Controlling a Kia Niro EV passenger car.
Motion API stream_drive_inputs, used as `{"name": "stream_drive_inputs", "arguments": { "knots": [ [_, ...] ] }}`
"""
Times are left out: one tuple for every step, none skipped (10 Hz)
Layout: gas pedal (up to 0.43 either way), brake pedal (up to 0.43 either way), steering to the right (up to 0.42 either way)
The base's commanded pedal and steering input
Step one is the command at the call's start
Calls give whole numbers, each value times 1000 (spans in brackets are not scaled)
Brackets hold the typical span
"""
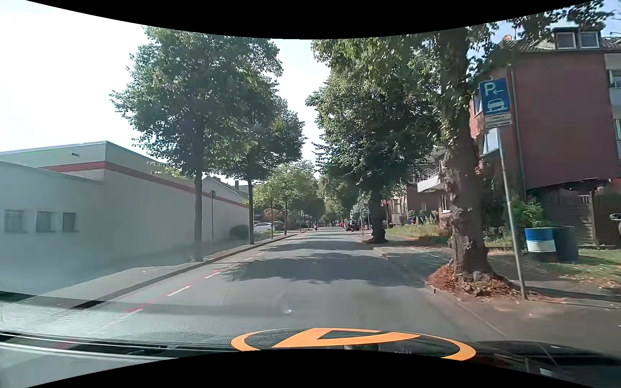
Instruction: Follow the waypoints while adhering to traffic rules and regulations
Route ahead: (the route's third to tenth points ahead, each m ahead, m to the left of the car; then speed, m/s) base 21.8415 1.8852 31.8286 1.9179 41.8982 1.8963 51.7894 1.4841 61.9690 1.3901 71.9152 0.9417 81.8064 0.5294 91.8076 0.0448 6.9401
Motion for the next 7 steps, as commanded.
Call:
{"name": "stream_drive_inputs", "arguments": {
  "knots": [
    [98, 0, 2],
    [98, 0, 2],
    [98, 0, 3],
    [98, 0, 3],
    [98, 0, 2],
    [98, 0, 3],
    [98, 0, 3]
  ]
}}
